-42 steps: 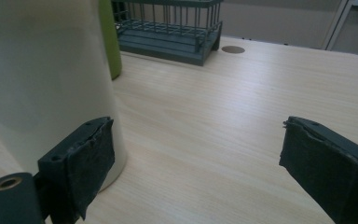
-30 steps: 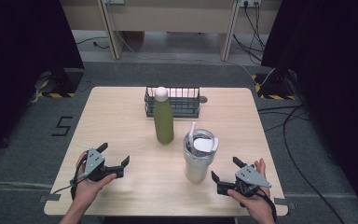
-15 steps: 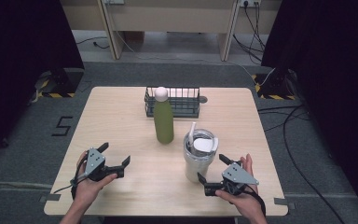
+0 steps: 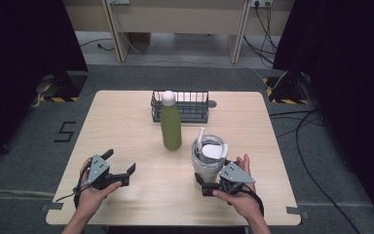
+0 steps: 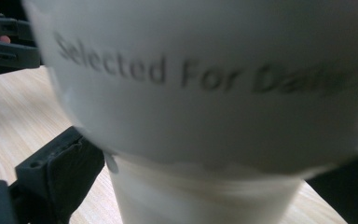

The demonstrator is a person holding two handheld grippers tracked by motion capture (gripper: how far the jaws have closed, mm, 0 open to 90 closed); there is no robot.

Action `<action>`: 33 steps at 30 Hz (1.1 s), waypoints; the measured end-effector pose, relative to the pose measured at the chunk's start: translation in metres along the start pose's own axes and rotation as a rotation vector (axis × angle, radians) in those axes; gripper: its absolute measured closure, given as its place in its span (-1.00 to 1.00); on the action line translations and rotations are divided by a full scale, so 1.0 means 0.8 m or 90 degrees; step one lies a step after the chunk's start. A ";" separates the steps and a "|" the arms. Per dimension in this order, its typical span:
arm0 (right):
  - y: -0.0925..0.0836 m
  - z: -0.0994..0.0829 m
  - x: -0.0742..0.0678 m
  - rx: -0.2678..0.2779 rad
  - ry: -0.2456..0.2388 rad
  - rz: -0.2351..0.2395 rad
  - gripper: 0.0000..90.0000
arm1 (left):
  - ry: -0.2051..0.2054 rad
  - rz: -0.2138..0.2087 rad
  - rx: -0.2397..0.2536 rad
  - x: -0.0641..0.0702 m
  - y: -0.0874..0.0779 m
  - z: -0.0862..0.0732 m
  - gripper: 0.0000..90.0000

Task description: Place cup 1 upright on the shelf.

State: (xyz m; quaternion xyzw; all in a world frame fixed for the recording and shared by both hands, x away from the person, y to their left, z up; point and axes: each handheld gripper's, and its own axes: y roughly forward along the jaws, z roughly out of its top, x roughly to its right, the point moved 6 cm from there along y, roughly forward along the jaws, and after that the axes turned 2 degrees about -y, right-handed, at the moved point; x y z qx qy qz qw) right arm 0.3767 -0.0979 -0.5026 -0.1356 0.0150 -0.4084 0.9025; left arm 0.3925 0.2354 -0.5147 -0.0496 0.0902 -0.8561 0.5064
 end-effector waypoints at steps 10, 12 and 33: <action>0.007 -0.005 0.003 0.003 0.003 0.008 -0.79 | 0.001 -0.007 -0.005 0.000 0.001 -0.003 -0.96; 0.008 -0.005 0.004 0.002 0.005 0.010 -0.79 | 0.001 -0.007 -0.006 0.000 0.001 -0.004 -0.96; 0.015 -0.004 0.002 -0.008 -0.007 -0.004 -0.79 | 0.005 -0.015 -0.012 0.003 0.002 -0.007 -0.94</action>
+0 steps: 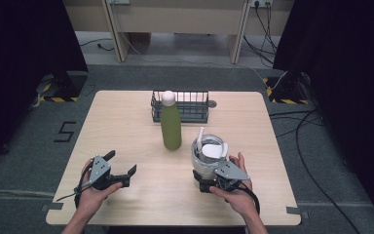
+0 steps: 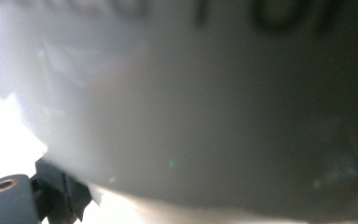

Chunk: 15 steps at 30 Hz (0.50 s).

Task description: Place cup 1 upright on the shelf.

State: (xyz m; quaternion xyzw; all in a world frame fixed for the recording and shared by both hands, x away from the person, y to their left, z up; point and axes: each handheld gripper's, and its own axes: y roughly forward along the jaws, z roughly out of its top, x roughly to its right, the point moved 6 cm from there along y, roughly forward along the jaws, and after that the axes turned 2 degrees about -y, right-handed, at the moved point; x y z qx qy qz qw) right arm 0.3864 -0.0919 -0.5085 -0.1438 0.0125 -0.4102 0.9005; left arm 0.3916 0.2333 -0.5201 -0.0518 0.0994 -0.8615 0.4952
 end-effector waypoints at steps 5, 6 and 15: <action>0.002 0.003 0.003 -0.010 0.008 0.006 -0.78 | -0.004 0.003 -0.001 -0.002 -0.001 -0.001 -0.94; 0.002 0.003 0.003 -0.012 0.009 0.007 -0.78 | -0.004 0.003 -0.001 -0.002 -0.001 -0.001 -0.94; -0.001 0.009 0.009 -0.016 0.016 0.008 -0.78 | -0.006 0.003 -0.001 -0.002 0.000 -0.002 -0.93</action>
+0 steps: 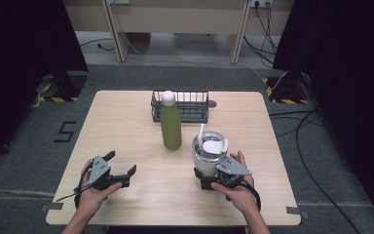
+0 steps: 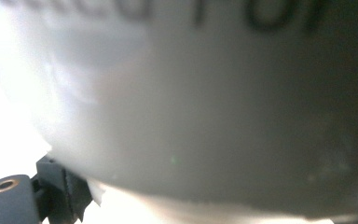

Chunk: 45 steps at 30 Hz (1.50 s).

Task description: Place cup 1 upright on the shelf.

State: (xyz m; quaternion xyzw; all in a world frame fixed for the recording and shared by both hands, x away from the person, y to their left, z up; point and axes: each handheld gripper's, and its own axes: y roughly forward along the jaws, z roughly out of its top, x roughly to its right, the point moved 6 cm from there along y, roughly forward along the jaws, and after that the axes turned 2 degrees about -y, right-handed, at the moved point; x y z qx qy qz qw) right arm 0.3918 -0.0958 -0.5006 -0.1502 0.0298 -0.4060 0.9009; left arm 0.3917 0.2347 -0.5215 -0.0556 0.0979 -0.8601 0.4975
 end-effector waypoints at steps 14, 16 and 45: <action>-0.006 0.032 0.025 0.029 0.011 -0.029 -0.78 | -0.012 0.000 0.001 -0.002 -0.001 -0.001 -0.92; -0.005 0.035 0.029 0.031 0.013 -0.032 -0.78 | -0.015 0.001 0.001 -0.004 -0.001 -0.002 -0.92; 0.020 0.071 0.075 0.040 0.019 -0.084 -0.78 | -0.019 0.009 0.000 -0.005 0.001 -0.003 -0.92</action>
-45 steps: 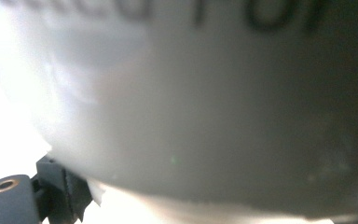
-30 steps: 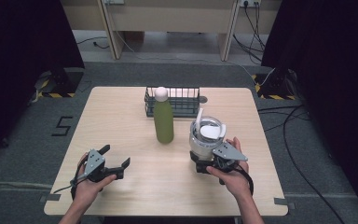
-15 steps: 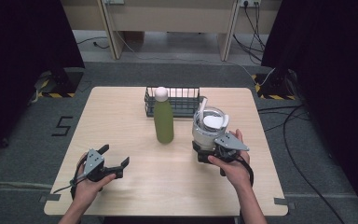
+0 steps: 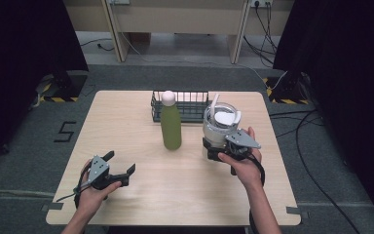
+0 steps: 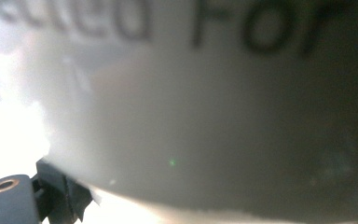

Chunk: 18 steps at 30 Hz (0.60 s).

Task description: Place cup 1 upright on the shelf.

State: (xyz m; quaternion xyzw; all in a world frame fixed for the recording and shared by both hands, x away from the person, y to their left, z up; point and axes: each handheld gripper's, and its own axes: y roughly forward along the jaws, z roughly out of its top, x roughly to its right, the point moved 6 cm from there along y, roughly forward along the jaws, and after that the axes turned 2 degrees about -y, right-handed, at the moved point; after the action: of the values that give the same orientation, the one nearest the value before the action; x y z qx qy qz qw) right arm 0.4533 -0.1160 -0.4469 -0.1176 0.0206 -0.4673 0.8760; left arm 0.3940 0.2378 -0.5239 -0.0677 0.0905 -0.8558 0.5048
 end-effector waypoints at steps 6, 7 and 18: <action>0.008 0.005 0.005 0.001 -0.002 -0.006 -0.78 | 0.000 -0.001 -0.001 0.000 0.001 -0.001 -0.91; 0.011 0.007 0.007 0.001 0.001 -0.008 -0.78 | 0.000 -0.001 0.000 0.000 0.001 0.000 -0.91; 0.022 0.020 0.013 0.009 0.001 -0.015 -0.78 | 0.002 -0.002 0.000 0.000 0.001 0.000 -0.91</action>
State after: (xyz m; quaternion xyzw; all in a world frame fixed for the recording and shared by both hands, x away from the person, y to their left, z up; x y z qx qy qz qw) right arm 0.4758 -0.1125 -0.4345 -0.1110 0.0165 -0.4780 0.8712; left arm 0.3943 0.2372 -0.5240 -0.0667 0.0911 -0.8565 0.5037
